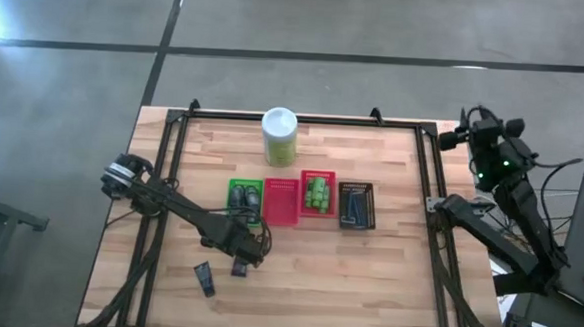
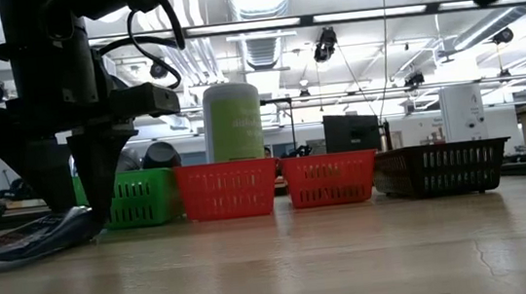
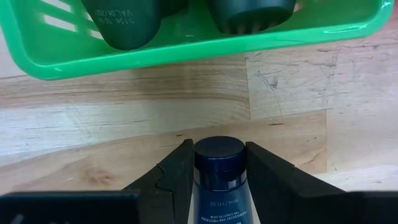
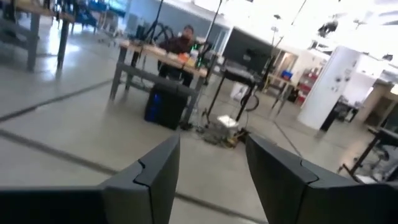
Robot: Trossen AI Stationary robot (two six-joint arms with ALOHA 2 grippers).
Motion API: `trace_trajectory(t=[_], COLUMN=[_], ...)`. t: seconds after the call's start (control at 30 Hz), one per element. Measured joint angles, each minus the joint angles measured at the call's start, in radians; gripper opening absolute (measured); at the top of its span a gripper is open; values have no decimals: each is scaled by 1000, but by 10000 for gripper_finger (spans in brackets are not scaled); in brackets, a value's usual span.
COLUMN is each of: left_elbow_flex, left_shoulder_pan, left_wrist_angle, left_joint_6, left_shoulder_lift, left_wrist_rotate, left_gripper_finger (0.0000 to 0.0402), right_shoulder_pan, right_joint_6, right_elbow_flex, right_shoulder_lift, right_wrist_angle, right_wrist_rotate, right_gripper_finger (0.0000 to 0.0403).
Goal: Pick & Place Travel size toiletries
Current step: Put the blue shaving cream into the left red bin
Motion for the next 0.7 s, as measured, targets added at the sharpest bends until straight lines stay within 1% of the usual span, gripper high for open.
trace_trajectory(t=[0.07, 0.13, 0.23, 0.3, 0.33, 0.43, 0.53, 0.7], left_elbow_flex=[0, 0, 0, 0, 0, 0, 0, 0], left_shoulder_pan=[0, 0, 0, 0, 0, 0, 0, 0], left_wrist_angle=[0, 0, 0, 0, 0, 0, 1, 1], left_joint_6=[0, 0, 0, 0, 0, 0, 9, 16], left_shoulder_lift=[0, 0, 0, 0, 0, 0, 0, 0], left_wrist_rotate=[0, 0, -1, -2, -2, -2, -2, 1], left_gripper_finger=[135, 135, 135, 135, 135, 135, 135, 135], right_shoulder_pan=[0, 0, 0, 0, -1, -1, 0, 0], right_joint_6=[3, 5, 21, 17, 13, -9, -15, -5], right_elbow_flex=[-39, -74, -126, -145, -150, -164, -165, -165], right_shoulder_lift=[-30, -66, -125, -173, -199, -260, -244, -187], right_wrist_angle=[11, 58, 173, 199, 179, 45, -28, -40], right_wrist_rotate=[1, 21, 123, 170, 171, 171, 191, 164], right_gripper_finger=[173, 167, 159, 153, 151, 142, 133, 118])
